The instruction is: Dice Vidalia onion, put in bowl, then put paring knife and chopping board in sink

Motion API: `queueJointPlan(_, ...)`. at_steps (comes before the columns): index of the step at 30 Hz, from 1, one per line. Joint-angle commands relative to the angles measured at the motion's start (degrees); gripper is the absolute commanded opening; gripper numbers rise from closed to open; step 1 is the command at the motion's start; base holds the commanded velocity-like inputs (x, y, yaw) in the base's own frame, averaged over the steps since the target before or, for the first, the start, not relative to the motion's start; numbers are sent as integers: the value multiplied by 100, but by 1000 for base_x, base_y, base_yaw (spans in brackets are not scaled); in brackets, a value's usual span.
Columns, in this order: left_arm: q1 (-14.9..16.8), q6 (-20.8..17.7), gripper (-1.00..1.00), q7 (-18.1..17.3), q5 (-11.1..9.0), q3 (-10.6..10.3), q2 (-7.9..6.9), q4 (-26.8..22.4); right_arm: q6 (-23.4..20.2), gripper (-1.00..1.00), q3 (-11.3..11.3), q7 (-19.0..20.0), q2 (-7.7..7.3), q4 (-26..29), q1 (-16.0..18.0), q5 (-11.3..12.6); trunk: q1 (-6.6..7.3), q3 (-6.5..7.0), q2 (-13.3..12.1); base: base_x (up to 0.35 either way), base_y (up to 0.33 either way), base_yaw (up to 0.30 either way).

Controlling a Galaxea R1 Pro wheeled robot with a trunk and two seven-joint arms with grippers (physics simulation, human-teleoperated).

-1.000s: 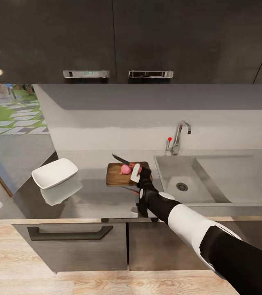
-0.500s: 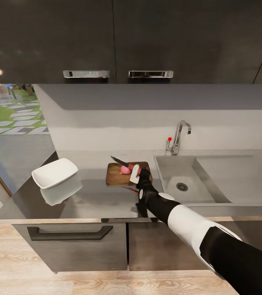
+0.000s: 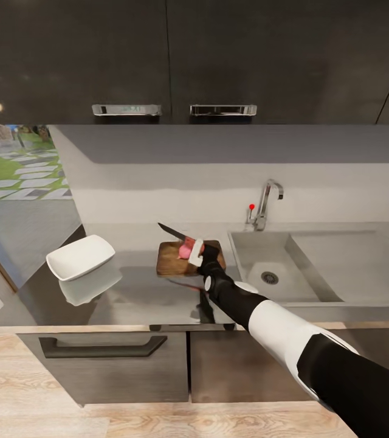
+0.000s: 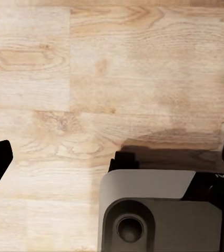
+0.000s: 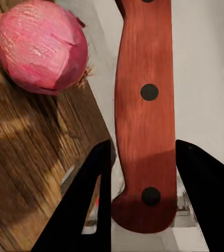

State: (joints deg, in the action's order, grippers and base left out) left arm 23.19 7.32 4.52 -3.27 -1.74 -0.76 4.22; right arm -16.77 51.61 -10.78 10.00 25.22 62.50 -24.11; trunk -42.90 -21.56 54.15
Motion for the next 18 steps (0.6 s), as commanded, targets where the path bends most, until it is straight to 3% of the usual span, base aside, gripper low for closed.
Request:
queueJointPlan(1, 10, 78, 100, 5, -33, -20, 3, 26, -17, -100, 38, -52, 0, 0, 7, -45, -1, -7, 5, 113, -128, 0)
queueJointPlan(9, 10, 335, 100, 6, -33, -20, 6, 20, 15, -100, 291, -313, 0, -76, 5, -379, -1, -7, 5, 196, -220, 0)
queueJointPlan(13, 10, 464, 100, 6, -33, -20, -2, 19, 33, -100, 355, -444, 0, -117, 1, -545, -1, -7, 5, 77, -81, 0)
queueJointPlan(14, 10, 593, 100, 6, -33, -20, -2, 19, 36, -100, 356, -694, 0, -125, 0, -1258, -1, -7, 5, 14, -15, 0)
queueJointPlan(18, 10, 595, 100, 6, -33, -20, -3, 20, 46, -100, 360, -667, 0, -183, -12, -1262, -1, -7, 5, 6, -7, 0)
